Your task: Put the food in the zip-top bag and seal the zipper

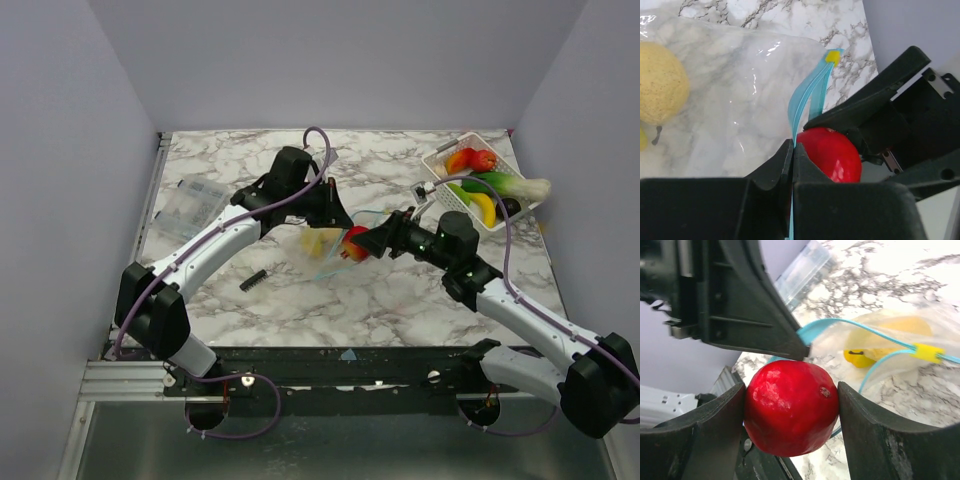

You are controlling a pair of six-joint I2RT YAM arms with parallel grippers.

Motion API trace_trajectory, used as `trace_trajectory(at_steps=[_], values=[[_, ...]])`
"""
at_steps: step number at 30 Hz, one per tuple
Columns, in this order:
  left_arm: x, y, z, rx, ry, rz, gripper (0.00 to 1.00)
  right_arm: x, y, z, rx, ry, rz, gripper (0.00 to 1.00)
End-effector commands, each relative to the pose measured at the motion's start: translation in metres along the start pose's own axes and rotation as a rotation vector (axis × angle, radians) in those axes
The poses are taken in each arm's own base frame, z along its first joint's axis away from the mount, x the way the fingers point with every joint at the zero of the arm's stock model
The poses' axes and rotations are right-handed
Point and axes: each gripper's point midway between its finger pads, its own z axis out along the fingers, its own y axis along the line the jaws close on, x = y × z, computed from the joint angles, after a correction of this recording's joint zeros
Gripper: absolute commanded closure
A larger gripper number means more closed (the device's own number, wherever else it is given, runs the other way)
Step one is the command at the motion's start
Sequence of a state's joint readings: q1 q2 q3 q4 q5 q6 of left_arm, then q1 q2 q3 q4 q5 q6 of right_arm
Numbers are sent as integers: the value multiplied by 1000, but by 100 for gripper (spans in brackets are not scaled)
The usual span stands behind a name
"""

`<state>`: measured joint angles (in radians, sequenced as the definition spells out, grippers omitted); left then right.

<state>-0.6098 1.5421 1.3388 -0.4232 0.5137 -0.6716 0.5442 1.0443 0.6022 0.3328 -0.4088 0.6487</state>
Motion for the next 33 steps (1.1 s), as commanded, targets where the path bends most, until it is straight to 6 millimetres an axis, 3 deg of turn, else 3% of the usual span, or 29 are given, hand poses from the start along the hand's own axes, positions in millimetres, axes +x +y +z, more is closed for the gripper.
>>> trace_trajectory(at_steps=[1, 8, 12, 18, 21, 27, 33], values=[[-14, -24, -17, 69, -79, 14, 100, 2, -27, -4, 160, -22, 36, 76], [-17, -30, -21, 88, -86, 20, 100, 10, -46, -7, 296, -19, 177, 74], [-16, -29, -19, 91, -86, 16, 100, 6, -37, 2, 273, 8, 226, 69], [-16, -26, -16, 84, -80, 18, 100, 11, -35, 5, 262, 41, 237, 41], [-16, -26, -16, 84, -78, 21, 100, 17, -32, 7, 240, 82, 237, 31], [-19, -20, -18, 45, -90, 47, 100, 24, -30, 6, 224, 103, 259, 18], [-20, -17, -19, 38, -92, 48, 100, 19, -32, 6, 244, 93, 240, 16]])
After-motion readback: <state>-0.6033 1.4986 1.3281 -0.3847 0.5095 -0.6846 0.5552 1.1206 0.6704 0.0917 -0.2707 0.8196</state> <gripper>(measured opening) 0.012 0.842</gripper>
